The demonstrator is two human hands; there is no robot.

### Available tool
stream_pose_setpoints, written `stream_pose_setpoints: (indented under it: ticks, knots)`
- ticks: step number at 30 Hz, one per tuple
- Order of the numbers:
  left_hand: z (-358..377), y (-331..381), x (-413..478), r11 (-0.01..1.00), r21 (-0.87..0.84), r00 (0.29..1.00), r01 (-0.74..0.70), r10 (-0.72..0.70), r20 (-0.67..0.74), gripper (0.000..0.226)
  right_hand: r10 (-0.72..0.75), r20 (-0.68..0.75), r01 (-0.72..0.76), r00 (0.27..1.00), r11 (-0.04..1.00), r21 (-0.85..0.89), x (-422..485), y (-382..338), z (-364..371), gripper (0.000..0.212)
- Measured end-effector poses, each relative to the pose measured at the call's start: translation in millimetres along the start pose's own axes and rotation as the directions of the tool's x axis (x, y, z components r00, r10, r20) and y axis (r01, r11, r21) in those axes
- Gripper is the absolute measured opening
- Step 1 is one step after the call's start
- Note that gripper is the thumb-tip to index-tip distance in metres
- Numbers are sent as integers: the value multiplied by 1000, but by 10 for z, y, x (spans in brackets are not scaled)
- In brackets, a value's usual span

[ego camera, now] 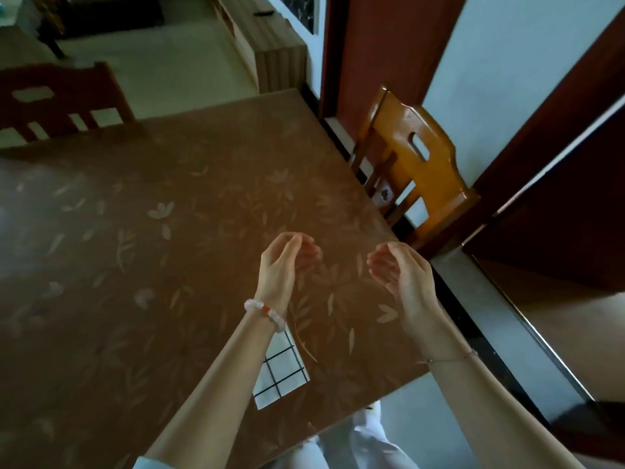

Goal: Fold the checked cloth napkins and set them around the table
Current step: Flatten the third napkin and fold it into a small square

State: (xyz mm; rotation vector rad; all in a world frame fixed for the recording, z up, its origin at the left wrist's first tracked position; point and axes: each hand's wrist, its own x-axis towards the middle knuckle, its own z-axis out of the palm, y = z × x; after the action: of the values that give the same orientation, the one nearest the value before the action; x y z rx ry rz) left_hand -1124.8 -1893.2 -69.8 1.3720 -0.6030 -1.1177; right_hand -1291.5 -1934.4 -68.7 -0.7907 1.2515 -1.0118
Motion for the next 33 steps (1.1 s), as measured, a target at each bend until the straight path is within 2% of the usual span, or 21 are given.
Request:
stream_pose_setpoints:
  ticks: [10, 16, 20, 26, 33]
  knots:
    - [1346, -50, -69, 991, 135, 992, -15, -2, 125, 25, -122, -86, 121, 989, 993, -10, 175, -525, -1362, 24]
    - [2470, -198, -220, 996, 76, 991, -38, 28, 128, 22, -170, -66, 164, 983, 983, -88, 379, -932, -2402, 22]
    - [2993, -197, -316, 998, 38, 996, -47, 44, 77, 23, -172, -50, 168, 984, 983, -80, 498, -1160, -2903, 23]
    - [3480, -148, -331, 978, 134, 984, -159, 146, 103, 23, -199, -3, 199, 980, 979, -35, 801, -1416, -3341, 24]
    - [3767, 69, 24, 981, 12, 980, -192, 192, 43, 22, -224, 36, 225, 974, 974, -27, 1220, -1675, -3453, 21]
